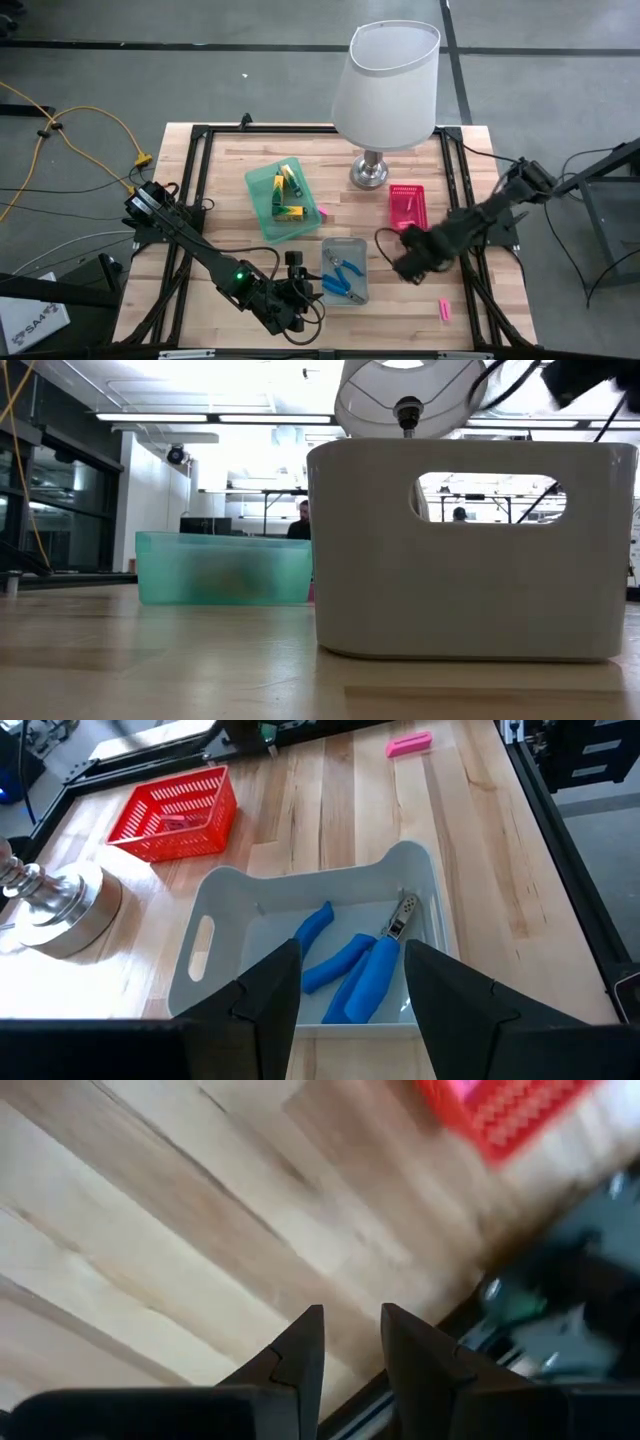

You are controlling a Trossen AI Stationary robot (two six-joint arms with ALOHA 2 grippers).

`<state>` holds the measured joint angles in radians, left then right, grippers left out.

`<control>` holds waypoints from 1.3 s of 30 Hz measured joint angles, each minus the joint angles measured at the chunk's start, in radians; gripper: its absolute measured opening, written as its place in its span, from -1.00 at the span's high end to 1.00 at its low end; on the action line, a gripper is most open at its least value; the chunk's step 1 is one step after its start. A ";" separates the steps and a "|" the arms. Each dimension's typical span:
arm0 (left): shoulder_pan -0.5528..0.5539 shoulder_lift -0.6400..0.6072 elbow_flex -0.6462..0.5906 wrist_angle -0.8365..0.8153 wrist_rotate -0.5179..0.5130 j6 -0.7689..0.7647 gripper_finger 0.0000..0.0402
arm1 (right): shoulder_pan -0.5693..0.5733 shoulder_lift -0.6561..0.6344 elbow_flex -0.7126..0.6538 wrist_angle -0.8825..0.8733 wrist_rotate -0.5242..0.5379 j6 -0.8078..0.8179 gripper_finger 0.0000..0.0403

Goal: Pick & Place School Supplies
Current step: Put the pink eraser into the red bin

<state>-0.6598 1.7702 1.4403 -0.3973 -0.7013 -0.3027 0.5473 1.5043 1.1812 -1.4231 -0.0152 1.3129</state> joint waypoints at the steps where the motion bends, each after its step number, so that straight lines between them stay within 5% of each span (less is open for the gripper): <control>1: 0.000 0.000 0.000 0.000 0.000 0.000 0.15 | 0.034 -0.004 0.000 -0.002 0.003 0.074 0.54; 6: 0.000 0.000 0.000 0.000 0.000 0.000 0.15 | 0.193 0.002 0.000 -0.002 0.006 0.329 0.54; 13: 0.000 0.000 0.000 0.001 0.000 0.000 0.15 | 0.304 0.011 0.000 0.096 0.019 0.464 0.54; 28: -0.003 0.000 0.000 0.001 -0.001 0.000 0.15 | 0.350 0.011 0.000 0.245 0.136 0.345 0.54; 39: -0.004 0.000 0.000 0.001 -0.002 0.000 0.15 | 0.383 0.060 -0.041 0.276 0.006 0.690 0.54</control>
<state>-0.6638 1.7702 1.4403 -0.3962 -0.7029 -0.3027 0.9307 1.5646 1.1401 -1.1472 -0.0095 2.0031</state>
